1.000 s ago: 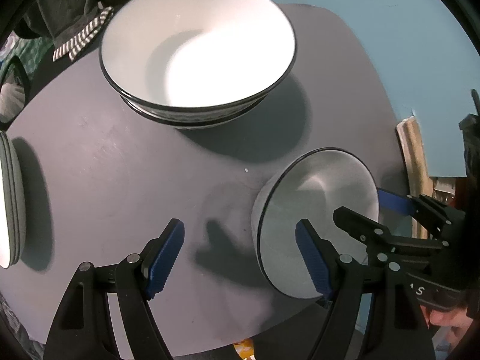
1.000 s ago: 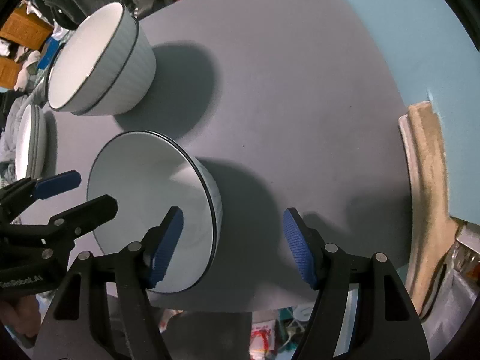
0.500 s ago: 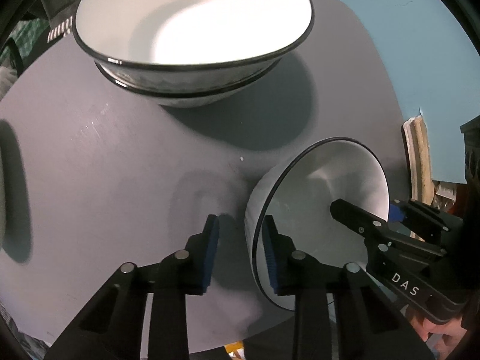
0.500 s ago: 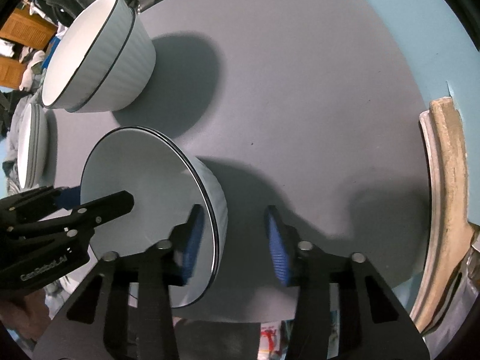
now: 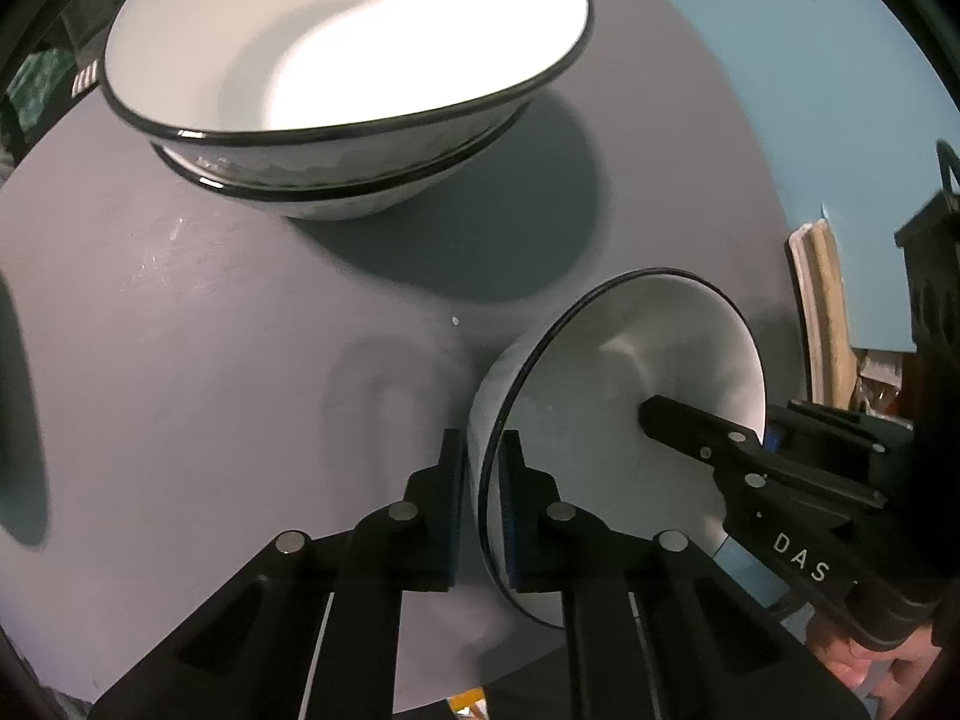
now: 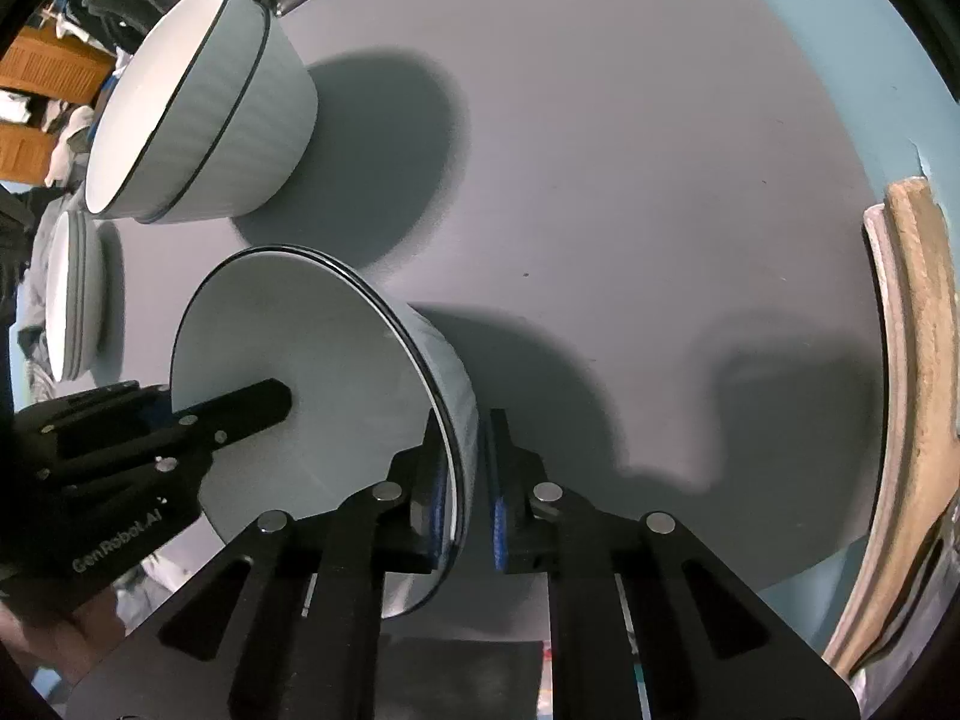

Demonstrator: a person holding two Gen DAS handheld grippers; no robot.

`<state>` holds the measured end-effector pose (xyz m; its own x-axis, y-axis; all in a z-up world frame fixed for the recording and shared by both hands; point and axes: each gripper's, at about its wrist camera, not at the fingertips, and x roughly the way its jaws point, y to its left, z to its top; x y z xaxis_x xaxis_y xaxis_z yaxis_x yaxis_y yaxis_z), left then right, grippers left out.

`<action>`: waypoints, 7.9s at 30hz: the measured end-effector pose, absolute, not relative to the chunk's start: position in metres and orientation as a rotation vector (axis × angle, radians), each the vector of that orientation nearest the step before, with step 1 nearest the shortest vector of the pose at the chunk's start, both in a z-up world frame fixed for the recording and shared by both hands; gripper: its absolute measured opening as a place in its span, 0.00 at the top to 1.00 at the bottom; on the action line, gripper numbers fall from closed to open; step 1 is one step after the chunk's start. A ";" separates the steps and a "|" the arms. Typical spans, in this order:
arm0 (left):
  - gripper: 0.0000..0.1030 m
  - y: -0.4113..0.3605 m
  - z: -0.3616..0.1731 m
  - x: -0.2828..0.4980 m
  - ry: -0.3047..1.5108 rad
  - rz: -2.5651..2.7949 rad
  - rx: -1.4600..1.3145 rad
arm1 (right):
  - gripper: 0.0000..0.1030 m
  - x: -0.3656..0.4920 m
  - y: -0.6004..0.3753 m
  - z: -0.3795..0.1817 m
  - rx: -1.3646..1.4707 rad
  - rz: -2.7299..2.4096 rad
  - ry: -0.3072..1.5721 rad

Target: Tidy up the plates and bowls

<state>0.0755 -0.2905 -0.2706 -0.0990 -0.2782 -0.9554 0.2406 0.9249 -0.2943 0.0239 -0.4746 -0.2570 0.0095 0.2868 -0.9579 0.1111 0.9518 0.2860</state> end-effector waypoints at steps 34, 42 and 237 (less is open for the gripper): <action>0.92 -0.287 -0.212 0.069 1.494 -0.451 0.045 | 0.93 0.036 -0.453 -0.207 0.241 0.140 1.545; 0.91 -0.275 -0.181 0.072 1.419 -0.432 0.017 | 0.93 0.040 -0.457 -0.189 0.260 0.158 1.496; 0.45 -0.210 -0.267 0.204 1.603 -0.434 -0.454 | 0.50 0.185 -0.433 -0.259 0.289 0.600 1.641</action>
<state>0.2040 -0.2104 -0.2670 -0.0704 -0.5315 -0.8441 -0.0334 0.8470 -0.5305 0.1849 -0.4328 -0.2593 -0.1665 0.5132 -0.8419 -0.1507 0.8306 0.5361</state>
